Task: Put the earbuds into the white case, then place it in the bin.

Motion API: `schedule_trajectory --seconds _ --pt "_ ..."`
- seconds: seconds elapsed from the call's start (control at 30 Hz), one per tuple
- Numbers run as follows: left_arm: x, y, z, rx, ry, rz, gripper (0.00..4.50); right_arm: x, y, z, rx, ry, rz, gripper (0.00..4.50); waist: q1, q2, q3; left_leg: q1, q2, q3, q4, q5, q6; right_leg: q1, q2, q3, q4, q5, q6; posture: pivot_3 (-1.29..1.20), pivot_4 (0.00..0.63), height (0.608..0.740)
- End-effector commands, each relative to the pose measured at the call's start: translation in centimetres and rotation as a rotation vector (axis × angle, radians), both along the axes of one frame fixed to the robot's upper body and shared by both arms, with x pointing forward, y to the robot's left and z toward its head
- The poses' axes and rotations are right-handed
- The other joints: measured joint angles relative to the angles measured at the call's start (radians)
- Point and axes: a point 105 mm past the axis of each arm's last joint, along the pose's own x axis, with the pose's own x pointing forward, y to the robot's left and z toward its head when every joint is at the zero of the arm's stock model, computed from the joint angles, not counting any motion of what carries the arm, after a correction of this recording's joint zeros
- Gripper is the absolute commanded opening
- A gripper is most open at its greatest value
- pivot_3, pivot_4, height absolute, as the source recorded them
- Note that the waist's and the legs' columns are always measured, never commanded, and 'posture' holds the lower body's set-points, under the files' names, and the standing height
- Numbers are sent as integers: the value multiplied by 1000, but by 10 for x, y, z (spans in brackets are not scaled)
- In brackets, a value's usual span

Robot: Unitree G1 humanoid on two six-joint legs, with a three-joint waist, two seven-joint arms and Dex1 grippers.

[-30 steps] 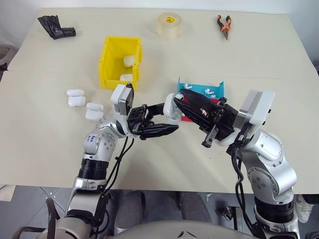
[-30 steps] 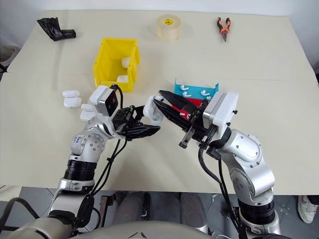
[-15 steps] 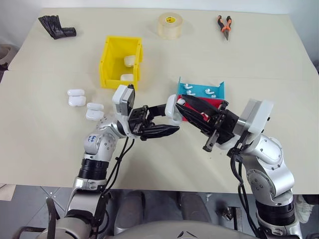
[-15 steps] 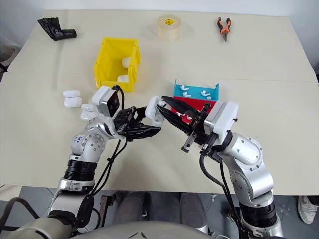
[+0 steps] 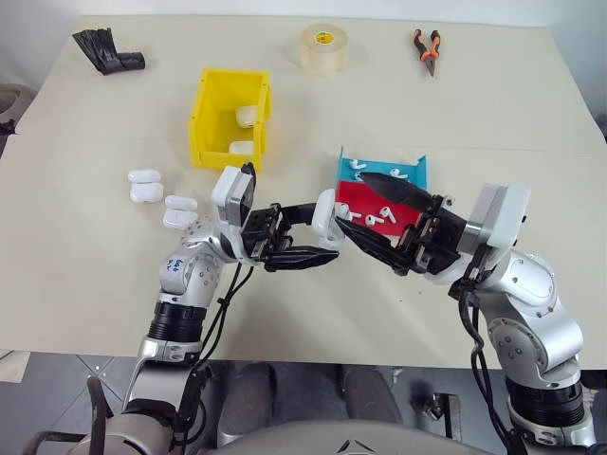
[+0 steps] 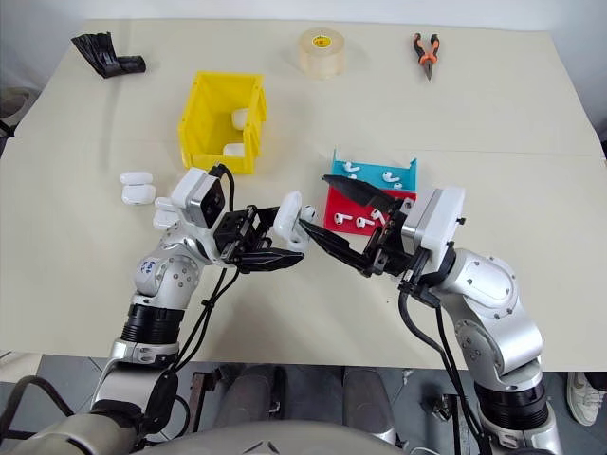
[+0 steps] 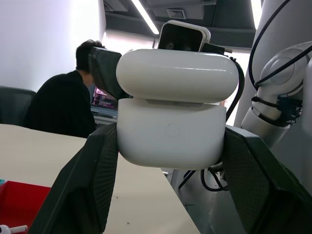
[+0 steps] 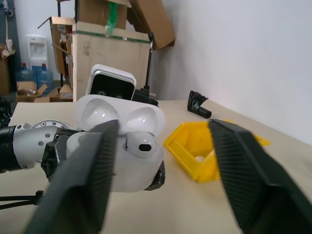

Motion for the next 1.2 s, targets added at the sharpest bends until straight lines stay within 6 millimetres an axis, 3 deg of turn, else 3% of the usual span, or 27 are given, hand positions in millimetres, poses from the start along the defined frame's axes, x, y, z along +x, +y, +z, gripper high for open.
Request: schedule_trajectory --seconds 0.03,0.37,0.47,0.63,0.83,1.03,1.2 --pt "1 1 -2 7 -75 39 2782 1 -14 1 -44 4 -16 4432 1 0 0 0 0 0 0 0 0 0 0 0 0 0 0 0 150 740" --pt "8 17 -32 101 -160 204 2782 20 -114 -32 -296 125 -242 4475 3 -1 0 0 -1 3 0 0 1 2 0 0 -1 0 0 0 150 740" --pt "5 16 -34 95 -155 220 2782 31 -127 -35 -325 136 -269 4475 1 0 0 1 -1 3 0 0 2 2 0 0 -2 0 0 0 150 740" --pt "3 13 -35 83 -154 239 2782 59 -127 -28 -432 128 -260 4475 -3 0 0 3 0 3 0 1 2 1 0 3 -1 0 0 0 150 740" --pt "0 5 -36 55 -154 248 2782 123 -112 -10 -699 254 -260 4475 -4 1 0 2 0 3 3 1 1 -1 -1 3 -1 0 0 0 150 740" --pt "-3 -3 -38 32 -149 250 2782 164 -95 1 -857 322 -285 4475 -3 1 0 0 0 2 1 1 0 -2 -2 1 0 0 0 0 150 740" --pt "-7 -7 -39 20 -145 255 2782 185 -88 -7 -937 372 -330 4475 -4 1 0 -1 -1 2 0 1 0 -3 -3 0 0 0 0 0 150 740"
